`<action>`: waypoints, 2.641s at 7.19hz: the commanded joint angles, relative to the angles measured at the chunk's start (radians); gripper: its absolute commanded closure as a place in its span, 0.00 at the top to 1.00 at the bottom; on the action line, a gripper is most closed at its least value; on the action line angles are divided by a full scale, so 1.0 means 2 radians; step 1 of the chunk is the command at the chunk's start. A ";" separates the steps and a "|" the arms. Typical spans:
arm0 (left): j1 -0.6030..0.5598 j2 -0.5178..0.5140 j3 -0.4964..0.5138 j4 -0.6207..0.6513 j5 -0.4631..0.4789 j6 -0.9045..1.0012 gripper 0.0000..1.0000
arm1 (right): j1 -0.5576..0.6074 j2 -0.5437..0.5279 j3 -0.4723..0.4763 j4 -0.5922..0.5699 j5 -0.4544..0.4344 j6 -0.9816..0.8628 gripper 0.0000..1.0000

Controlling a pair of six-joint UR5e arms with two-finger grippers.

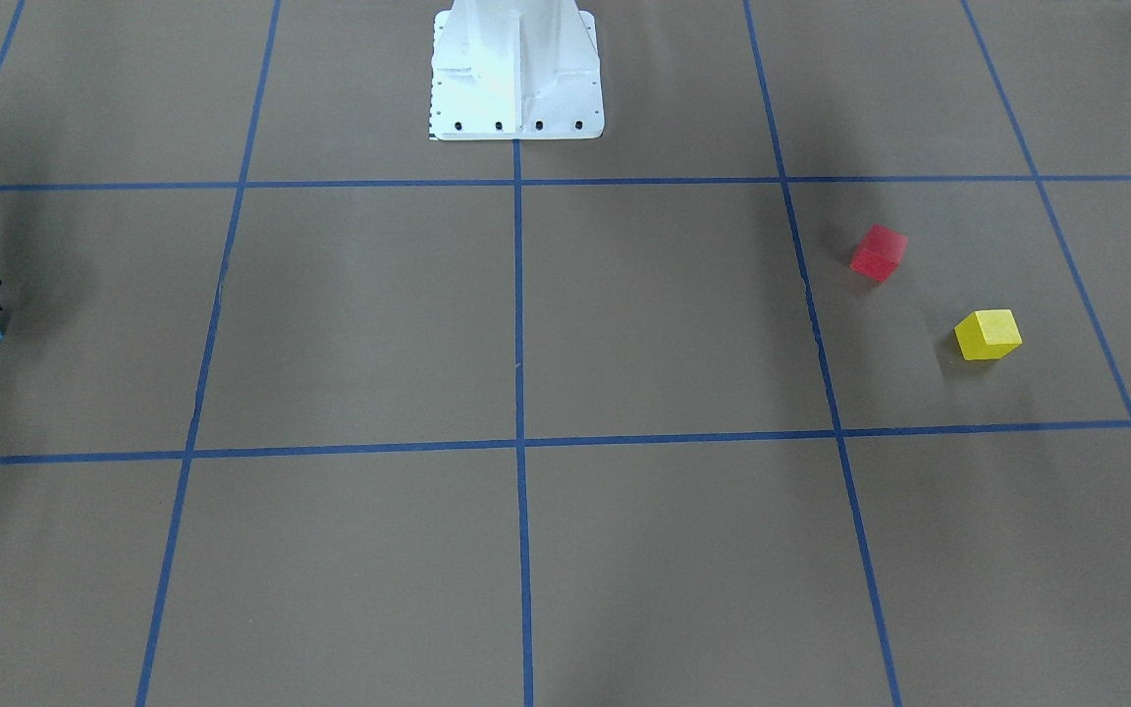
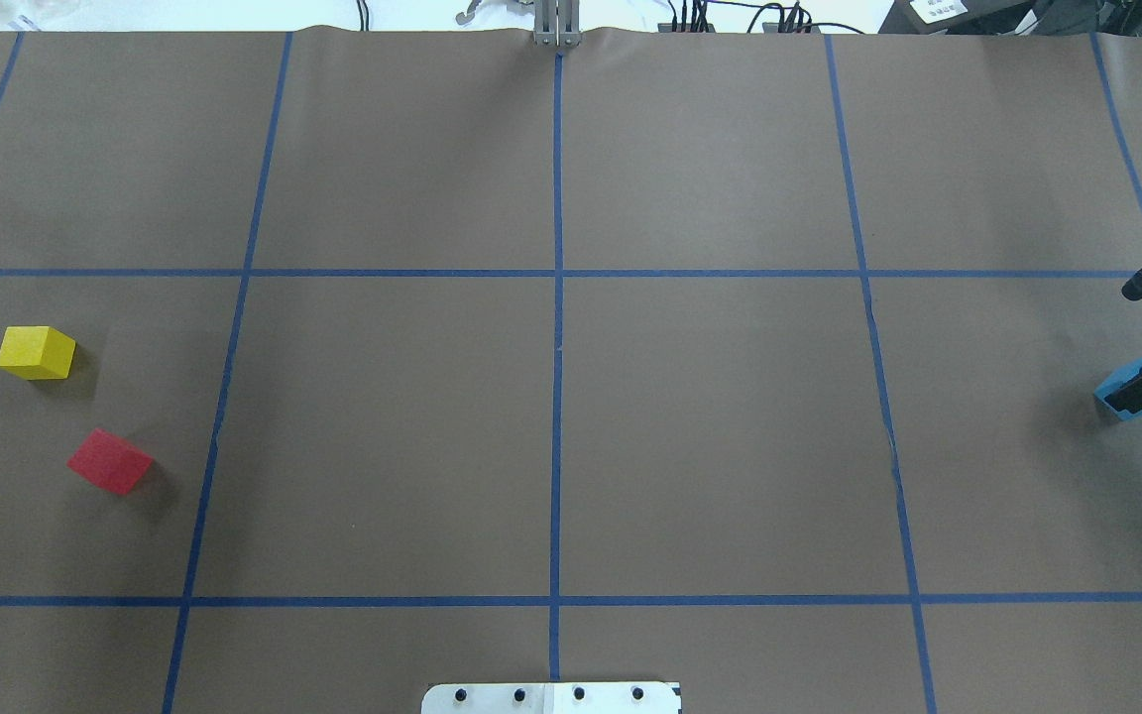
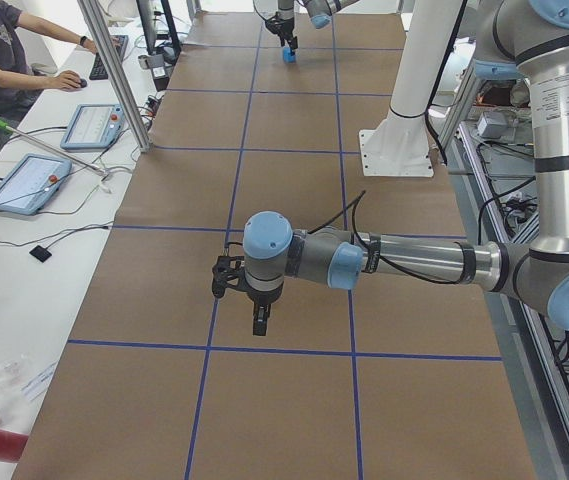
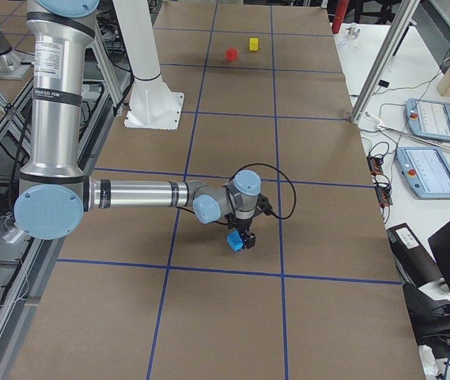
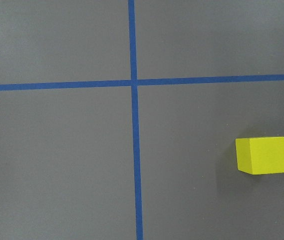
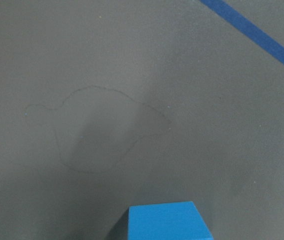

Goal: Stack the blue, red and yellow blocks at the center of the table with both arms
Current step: 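Close the right gripper on the blue cube and lift it, then carry the blue cube to the table center and lower it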

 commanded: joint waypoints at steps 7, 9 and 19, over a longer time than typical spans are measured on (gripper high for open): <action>0.000 -0.001 -0.003 -0.001 0.000 0.000 0.99 | 0.066 0.065 0.100 -0.159 0.103 0.058 0.00; 0.000 -0.003 -0.002 -0.045 0.002 -0.002 0.99 | -0.045 0.165 0.135 -0.164 0.085 0.335 0.00; 0.000 -0.007 0.014 -0.051 0.002 -0.002 0.99 | -0.257 0.485 -0.144 -0.094 -0.115 0.677 0.00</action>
